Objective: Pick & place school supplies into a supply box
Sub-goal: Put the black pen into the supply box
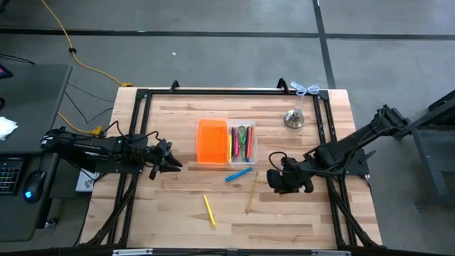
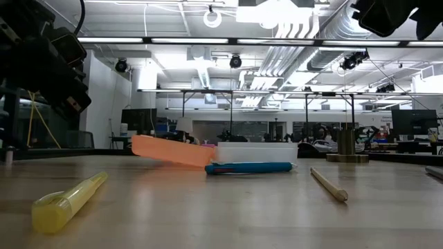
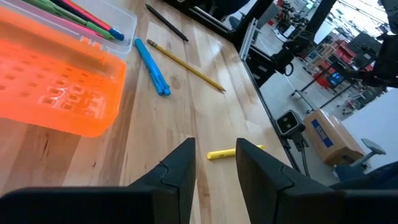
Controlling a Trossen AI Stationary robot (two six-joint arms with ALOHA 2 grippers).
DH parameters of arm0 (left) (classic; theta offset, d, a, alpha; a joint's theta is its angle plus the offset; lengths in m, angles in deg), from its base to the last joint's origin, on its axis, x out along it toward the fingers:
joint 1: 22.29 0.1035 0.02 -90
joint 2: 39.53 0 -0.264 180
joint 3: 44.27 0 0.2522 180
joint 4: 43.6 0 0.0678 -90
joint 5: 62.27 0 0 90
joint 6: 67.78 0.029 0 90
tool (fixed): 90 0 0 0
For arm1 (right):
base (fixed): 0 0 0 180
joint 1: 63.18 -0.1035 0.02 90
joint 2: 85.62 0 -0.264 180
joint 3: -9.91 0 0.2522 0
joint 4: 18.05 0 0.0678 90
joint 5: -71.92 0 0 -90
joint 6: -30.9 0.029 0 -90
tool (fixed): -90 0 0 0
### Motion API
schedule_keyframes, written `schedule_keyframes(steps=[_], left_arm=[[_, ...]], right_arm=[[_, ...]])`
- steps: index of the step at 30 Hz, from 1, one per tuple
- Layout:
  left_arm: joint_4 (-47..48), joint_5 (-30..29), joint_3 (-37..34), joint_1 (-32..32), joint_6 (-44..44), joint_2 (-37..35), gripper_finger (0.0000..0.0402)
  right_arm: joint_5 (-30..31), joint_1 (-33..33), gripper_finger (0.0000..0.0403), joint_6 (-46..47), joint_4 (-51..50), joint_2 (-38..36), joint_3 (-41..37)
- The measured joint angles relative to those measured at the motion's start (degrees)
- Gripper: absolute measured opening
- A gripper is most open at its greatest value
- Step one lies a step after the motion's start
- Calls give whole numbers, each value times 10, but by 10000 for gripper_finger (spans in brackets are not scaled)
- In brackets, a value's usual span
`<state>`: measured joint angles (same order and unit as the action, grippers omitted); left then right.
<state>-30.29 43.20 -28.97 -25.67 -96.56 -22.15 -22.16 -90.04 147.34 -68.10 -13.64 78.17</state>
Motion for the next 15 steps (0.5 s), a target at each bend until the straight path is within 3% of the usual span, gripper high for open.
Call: schedule_keyframes(steps=[15], left_arm=[[0,-2,0,0,0,0,145]], right_arm=[[-43,11,83,-15,-25,0,0]])
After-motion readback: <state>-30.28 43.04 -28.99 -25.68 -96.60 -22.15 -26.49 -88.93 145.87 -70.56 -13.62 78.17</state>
